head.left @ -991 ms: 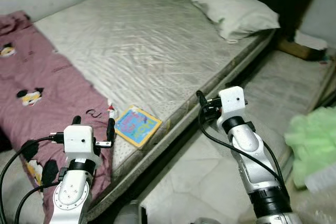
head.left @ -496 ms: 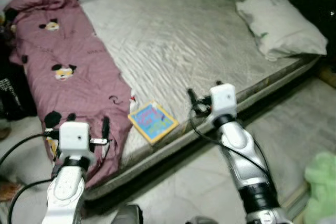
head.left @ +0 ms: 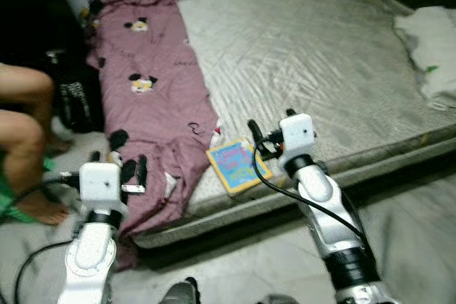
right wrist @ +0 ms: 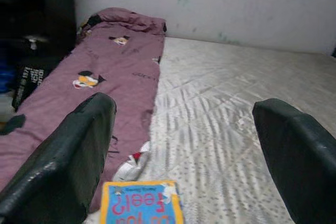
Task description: Clean up the room
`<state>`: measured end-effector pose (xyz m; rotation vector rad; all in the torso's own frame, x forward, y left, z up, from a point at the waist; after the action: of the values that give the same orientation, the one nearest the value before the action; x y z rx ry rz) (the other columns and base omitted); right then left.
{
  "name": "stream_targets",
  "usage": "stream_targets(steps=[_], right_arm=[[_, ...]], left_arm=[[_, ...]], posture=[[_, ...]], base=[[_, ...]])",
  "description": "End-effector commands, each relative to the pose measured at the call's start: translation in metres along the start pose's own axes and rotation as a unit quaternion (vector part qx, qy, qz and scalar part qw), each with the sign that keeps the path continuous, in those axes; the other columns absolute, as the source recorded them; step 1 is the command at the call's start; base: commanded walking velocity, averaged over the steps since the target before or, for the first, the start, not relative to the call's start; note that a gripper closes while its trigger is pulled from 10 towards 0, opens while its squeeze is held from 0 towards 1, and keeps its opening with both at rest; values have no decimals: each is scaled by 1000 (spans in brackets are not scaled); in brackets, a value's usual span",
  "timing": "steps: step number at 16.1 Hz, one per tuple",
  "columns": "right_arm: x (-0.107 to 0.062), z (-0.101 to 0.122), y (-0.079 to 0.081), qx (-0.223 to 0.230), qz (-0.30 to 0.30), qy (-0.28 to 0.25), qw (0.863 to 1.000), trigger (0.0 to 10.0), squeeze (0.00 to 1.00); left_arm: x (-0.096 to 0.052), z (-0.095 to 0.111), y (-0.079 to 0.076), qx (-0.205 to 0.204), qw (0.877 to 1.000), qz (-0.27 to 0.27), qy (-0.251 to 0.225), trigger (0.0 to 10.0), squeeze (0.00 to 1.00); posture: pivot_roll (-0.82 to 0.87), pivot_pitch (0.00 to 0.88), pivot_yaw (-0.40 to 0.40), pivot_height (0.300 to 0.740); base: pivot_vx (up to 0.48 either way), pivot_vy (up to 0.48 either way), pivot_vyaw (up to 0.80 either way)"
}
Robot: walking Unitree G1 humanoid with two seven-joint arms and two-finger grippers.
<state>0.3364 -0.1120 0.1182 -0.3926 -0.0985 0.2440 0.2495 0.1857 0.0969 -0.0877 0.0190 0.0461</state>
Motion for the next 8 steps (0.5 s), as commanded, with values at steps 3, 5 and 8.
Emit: stream_targets(steps=[3, 5, 8], right_arm=[[2, 1, 1, 9, 0, -1, 1000, 10000, 0], [2, 1, 1, 8, 0, -1, 1000, 10000, 0], [1, 2, 0, 17, -2, -5, 1000, 10000, 0]], left_arm=[[-1, 0, 5, 5, 1000, 1, 4, 10000, 0], [0, 0, 4, 6, 1000, 0, 5, 10000, 0], [0, -1, 4, 3, 1000, -1, 6, 10000, 0]], posture=[[-69, 94, 1, 740], [-69, 92, 0, 740], [-69, 93, -1, 740]], base=[[0, 0, 800], [0, 0, 800], [0, 0, 800]])
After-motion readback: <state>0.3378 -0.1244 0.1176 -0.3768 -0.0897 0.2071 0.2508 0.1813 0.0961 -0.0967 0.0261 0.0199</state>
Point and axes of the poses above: a point about 5 cm out from each wrist's last joint towards the gripper, its own x axis pointing out of the wrist towards the gripper, its own z axis along the axis of the wrist's last joint, y = z × x, the point moved 3 cm from there along x, pointing out of the wrist towards the gripper, and after that the axes turned 13 degrees about -x, right-handed, at the moved point
